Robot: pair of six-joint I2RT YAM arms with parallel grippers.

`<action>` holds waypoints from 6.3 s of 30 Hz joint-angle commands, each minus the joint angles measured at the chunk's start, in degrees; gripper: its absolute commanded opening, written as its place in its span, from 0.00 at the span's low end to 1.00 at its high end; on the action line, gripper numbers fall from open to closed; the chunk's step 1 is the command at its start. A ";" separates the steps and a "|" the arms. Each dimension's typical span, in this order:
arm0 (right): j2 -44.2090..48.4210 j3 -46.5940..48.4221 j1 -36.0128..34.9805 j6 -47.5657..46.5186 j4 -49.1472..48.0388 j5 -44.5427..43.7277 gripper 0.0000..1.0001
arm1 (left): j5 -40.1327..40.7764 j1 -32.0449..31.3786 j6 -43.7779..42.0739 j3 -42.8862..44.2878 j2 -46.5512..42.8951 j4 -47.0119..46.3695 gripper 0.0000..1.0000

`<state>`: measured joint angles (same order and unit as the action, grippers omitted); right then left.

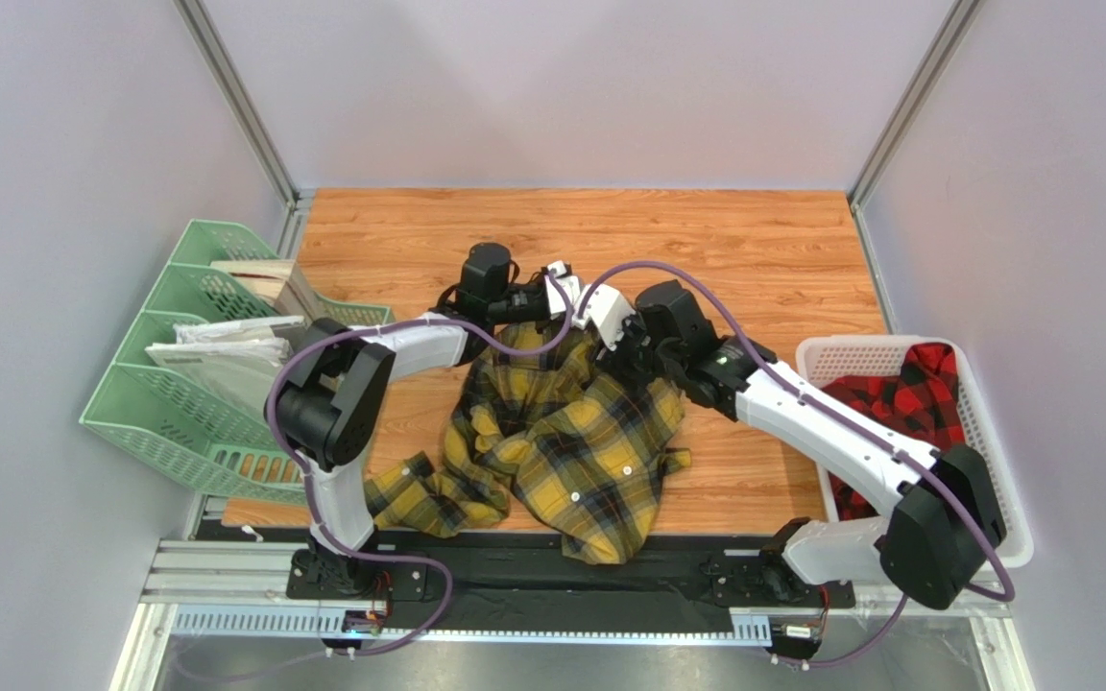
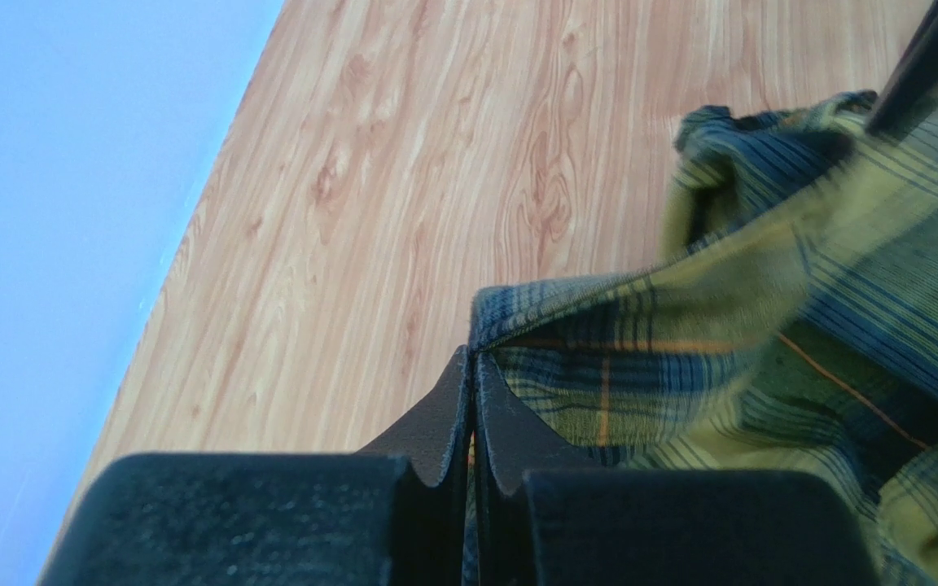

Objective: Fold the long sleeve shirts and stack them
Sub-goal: Flatten the shirt out

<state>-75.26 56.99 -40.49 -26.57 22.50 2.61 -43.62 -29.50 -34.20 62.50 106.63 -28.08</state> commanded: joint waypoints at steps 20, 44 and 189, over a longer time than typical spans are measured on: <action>-26.50 23.78 18.52 13.66 17.57 34.39 0.72 | 5.29 -0.12 -18.71 -18.28 -10.65 -7.78 0.00; -8.94 3.84 6.31 9.25 3.80 14.02 0.00 | -15.26 8.23 -33.49 2.97 -22.35 60.68 0.61; -45.93 44.78 25.20 5.82 11.08 36.68 0.85 | -34.17 18.69 76.03 63.62 15.10 -4.79 0.00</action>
<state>-122.56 101.45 -14.79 -20.40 41.85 36.64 -74.28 -11.05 31.22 121.75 119.87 -19.20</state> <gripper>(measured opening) 0.853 0.006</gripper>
